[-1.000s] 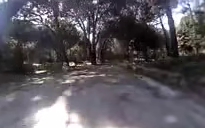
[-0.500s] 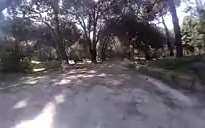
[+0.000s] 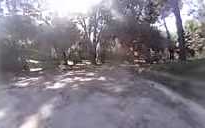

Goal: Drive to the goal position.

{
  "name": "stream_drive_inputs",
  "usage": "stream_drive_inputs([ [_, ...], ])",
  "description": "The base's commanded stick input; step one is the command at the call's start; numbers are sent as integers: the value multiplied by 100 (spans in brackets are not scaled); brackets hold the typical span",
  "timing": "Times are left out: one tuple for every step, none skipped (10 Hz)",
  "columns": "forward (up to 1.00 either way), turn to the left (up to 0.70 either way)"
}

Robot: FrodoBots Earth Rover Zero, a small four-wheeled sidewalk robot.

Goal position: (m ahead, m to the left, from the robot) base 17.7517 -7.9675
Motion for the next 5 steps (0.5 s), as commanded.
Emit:
stream_drive_inputs([
  [85,0],
  [85,0],
  [85,0],
  [85,0],
  [85,0],
])
